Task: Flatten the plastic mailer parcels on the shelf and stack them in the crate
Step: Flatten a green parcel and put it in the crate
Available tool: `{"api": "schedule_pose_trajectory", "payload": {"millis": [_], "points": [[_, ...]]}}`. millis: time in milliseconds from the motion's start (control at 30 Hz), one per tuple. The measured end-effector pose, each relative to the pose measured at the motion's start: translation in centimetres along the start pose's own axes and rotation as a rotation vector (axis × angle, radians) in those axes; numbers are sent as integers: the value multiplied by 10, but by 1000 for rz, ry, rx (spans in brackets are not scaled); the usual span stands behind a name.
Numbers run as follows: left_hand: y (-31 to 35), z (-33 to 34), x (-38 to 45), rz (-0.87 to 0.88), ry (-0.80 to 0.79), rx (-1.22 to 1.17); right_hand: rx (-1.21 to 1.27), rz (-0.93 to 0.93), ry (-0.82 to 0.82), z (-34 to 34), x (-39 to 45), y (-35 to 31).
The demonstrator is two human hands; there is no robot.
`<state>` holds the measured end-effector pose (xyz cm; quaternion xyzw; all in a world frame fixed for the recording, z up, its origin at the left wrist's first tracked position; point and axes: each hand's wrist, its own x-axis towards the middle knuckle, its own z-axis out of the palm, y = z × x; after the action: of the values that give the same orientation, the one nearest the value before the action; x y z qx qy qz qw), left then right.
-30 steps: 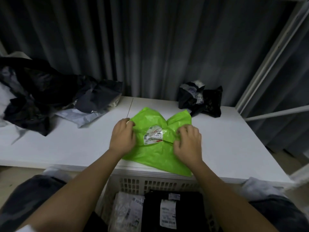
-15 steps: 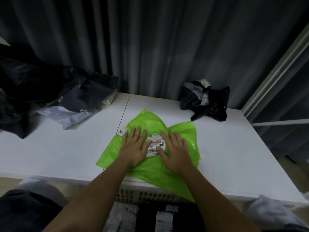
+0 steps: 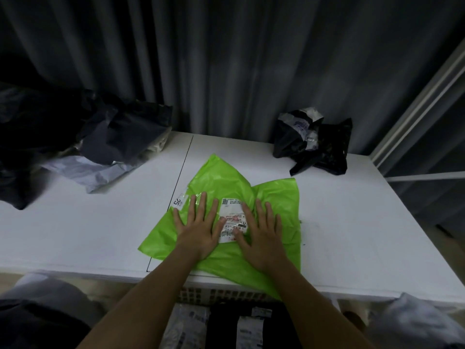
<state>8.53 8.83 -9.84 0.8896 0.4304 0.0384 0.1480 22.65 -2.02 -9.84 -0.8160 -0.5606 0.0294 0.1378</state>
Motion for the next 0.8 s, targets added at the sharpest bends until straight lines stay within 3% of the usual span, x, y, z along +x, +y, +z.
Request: {"api": "schedule_pose_trajectory", "payload": {"millis": [233, 367, 500, 633, 700, 800], "points": [[8, -17, -6, -80, -172, -9, -57, -30, -62, -14, -6, 4], [19, -38, -5, -44, 29, -8, -116, -165, -42, -38, -11, 11], [32, -64, 15, 65, 93, 42, -36, -219, 164, -59, -2, 16], [44, -83, 47, 120, 98, 137, -59, -69, 340, -77, 24, 33], [46, -89, 65, 109, 69, 202, -128, 2, 279, -84, 37, 41], [43, -92, 86, 54, 22, 258, -196, 37, 26, -91, 53, 51]]}}
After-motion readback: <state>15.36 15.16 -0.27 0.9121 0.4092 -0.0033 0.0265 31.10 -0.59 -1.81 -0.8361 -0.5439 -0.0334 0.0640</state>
